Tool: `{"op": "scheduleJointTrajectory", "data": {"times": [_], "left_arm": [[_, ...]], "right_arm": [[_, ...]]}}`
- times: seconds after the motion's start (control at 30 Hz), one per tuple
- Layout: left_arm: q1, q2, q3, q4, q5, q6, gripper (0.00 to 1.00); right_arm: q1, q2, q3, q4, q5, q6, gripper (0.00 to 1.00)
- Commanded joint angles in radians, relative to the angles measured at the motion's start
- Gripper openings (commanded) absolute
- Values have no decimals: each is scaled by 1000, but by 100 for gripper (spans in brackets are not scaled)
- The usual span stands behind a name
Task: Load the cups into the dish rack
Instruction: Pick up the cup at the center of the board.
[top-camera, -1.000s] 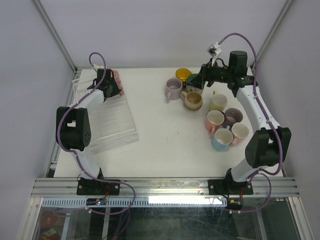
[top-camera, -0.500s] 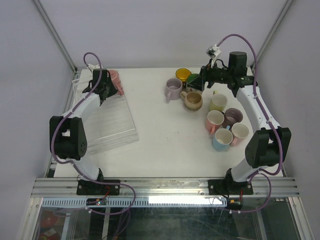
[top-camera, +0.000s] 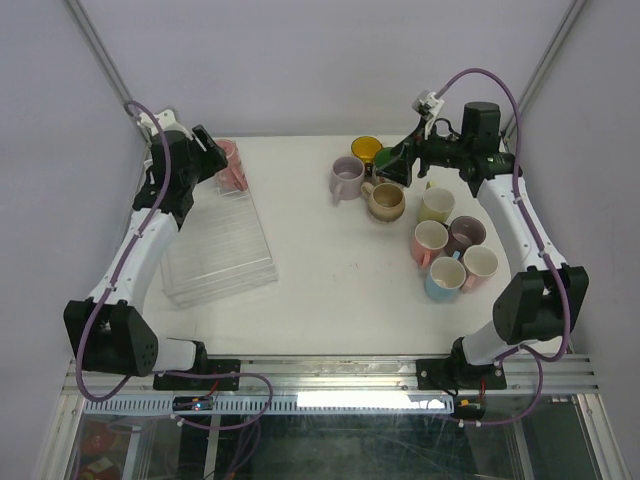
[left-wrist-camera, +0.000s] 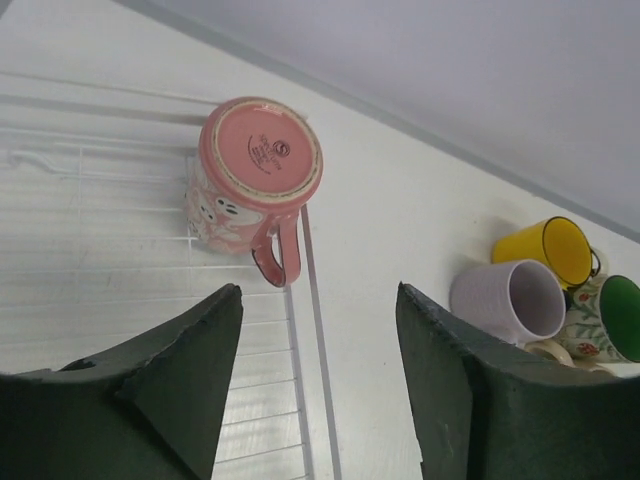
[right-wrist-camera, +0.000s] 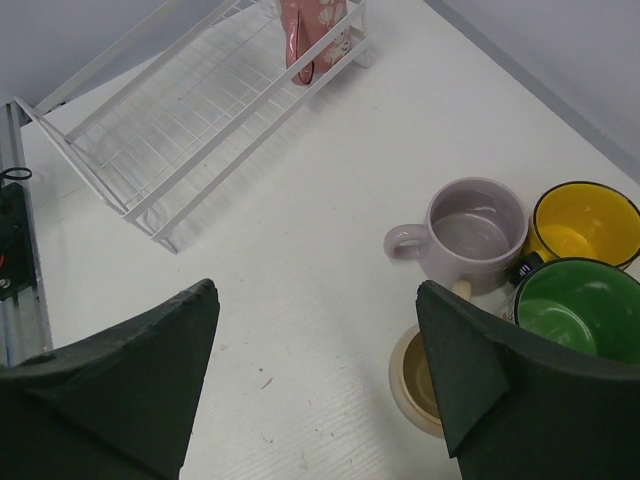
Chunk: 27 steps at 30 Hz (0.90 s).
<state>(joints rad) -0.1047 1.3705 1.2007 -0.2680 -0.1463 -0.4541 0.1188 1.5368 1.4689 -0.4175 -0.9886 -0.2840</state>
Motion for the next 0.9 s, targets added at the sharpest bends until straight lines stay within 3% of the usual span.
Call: {"op": "scheduleJointTrajectory", "data": {"times": [0.0, 0.13, 0.17, 0.63, 0.87], "left_arm": [[0, -100, -19, 83, 17, 15, 69], [0, -163, -49, 161, 20, 18, 96], [1, -175, -56, 179, 25, 18, 99], [3, -232, -101, 304, 194, -93, 99], [2, -254, -171, 359, 219, -202, 99]], "right_arm": [[2, -60, -1, 19, -18, -57, 84], [0, -64, -5, 18, -24, -72, 86], [0, -64, -7, 20, -25, -76, 86], [30, 42, 54, -37, -76, -118, 87], [121, 230, 304, -295, 120, -292, 86]]}}
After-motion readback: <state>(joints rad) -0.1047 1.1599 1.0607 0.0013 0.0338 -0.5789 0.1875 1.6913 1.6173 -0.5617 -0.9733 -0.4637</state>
